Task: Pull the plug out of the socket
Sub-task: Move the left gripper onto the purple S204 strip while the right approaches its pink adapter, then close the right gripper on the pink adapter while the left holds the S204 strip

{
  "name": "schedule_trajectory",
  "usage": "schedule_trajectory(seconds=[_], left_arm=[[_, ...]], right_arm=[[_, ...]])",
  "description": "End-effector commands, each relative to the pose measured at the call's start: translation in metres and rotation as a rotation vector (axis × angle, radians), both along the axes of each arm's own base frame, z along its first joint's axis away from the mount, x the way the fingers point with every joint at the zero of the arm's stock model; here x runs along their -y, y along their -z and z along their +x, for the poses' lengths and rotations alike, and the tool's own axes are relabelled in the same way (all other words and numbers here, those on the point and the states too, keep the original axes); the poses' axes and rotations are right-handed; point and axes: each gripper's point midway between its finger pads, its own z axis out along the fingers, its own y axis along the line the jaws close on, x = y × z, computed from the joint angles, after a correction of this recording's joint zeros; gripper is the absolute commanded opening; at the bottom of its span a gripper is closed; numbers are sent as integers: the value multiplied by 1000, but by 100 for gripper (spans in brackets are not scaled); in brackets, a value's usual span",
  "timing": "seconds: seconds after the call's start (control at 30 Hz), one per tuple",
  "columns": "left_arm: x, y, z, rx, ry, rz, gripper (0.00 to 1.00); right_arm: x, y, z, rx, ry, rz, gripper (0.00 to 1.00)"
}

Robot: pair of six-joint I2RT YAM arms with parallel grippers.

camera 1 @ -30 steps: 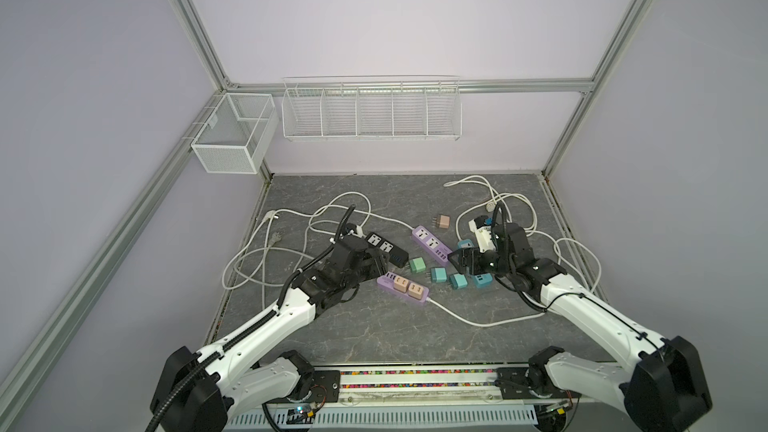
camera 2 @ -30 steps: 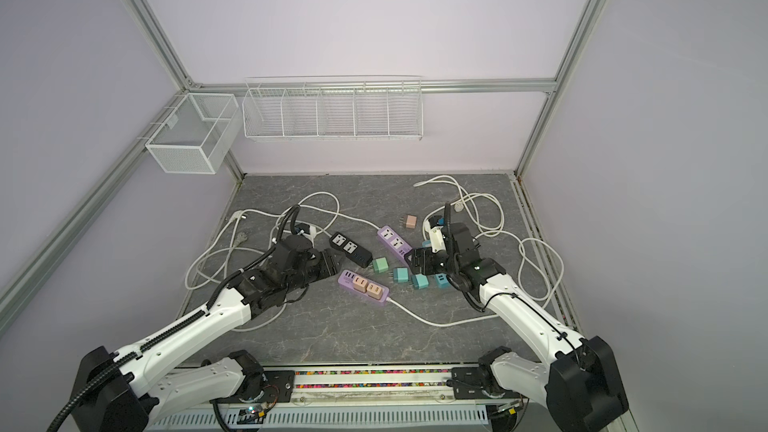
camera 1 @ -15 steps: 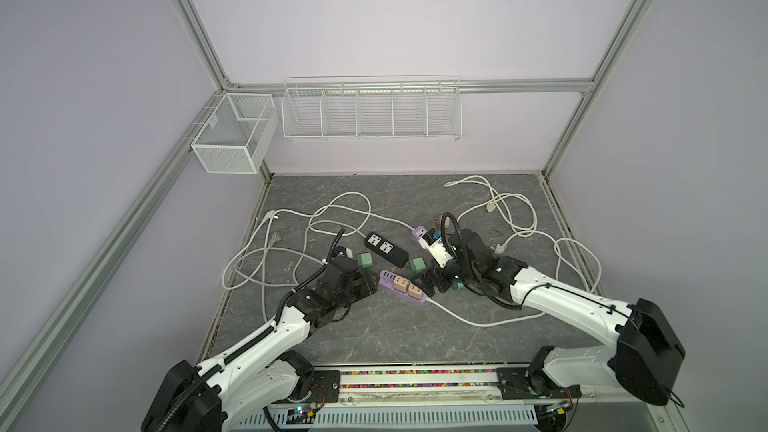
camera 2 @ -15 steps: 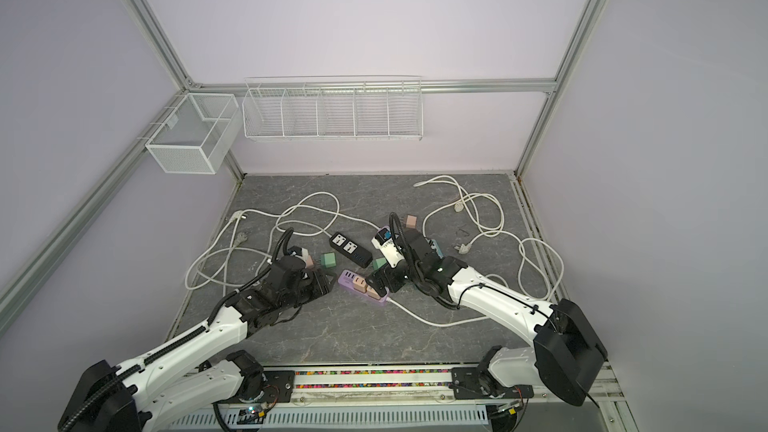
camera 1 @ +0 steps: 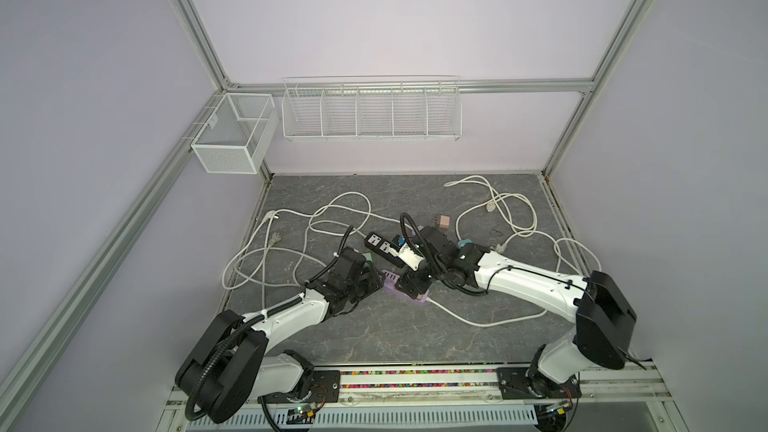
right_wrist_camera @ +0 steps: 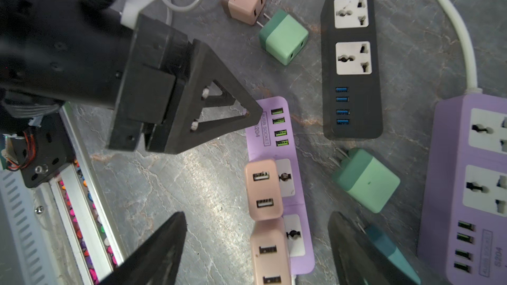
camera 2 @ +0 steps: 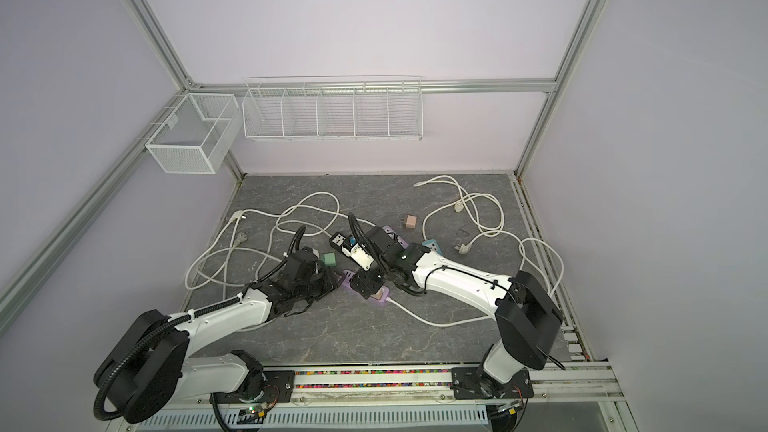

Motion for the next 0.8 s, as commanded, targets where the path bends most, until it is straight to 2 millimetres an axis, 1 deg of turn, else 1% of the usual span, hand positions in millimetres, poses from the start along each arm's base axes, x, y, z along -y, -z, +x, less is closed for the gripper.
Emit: schedule_trajectory(seconds=[0.0, 0.07, 0.2, 0.37, 0.47, 0.67, 0.77], left_arm=[[-1, 2, 7, -14, -33, -16, 50], [-1, 7, 6, -35, -29, -21, 49], [2, 10, 5, -41, 1, -30, 47], [-8, 14, 0, -42, -20, 5, 46], [-6, 20, -3, -53, -1, -1, 46], [-8, 28, -7, -78, 8, 21, 44], [-14, 33, -10, -99, -6, 55, 43]], right_arm=[[4, 11, -2, -6, -30, -78, 81], [1, 14, 0, -13, -30, -92, 80], [-2, 20, 4, -15, -38, -120, 77], [-3, 28, 8, -17, -36, -152, 72], [-5, 32, 9, -17, -44, -156, 70], [-8, 40, 9, -7, -58, -181, 65], [-9, 45, 11, -12, -60, -192, 63]])
